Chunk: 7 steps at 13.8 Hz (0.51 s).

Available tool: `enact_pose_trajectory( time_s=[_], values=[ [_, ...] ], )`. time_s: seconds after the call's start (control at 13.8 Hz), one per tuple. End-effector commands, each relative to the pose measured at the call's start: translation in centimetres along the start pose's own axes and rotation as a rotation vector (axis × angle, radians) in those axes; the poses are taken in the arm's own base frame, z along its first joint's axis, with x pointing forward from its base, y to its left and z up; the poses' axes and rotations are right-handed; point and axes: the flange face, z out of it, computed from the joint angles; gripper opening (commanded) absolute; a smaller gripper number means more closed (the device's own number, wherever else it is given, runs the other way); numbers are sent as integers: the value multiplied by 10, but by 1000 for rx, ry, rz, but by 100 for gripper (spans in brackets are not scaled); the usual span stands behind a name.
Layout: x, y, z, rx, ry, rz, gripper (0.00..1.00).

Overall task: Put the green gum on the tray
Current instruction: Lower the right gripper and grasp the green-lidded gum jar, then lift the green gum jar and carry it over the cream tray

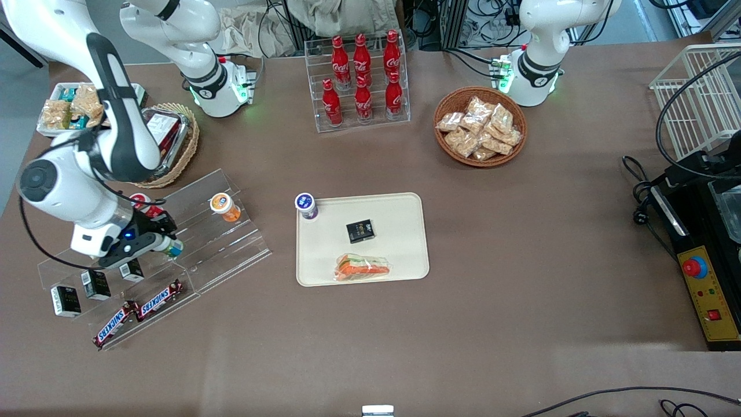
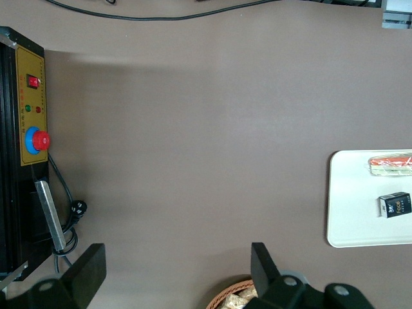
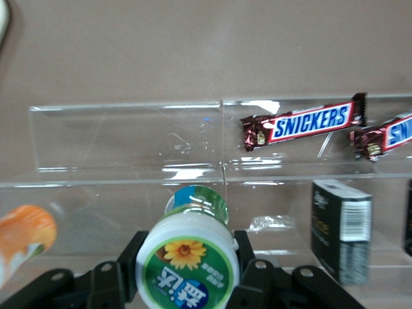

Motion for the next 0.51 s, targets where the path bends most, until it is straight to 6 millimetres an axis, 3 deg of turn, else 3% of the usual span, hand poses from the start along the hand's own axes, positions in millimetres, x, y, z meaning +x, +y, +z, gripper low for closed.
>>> enact_pose_trajectory(
  time_s=[0.0,0.22,0.36,0.44],
  values=[
    [21,6,-76,6,-4,9,4],
    [23,-1,-147,34,-38,72,4],
    [22,-17,-191,41,-44,72,4],
    [19,-22,-203,48,-58,105,4]
  ],
)
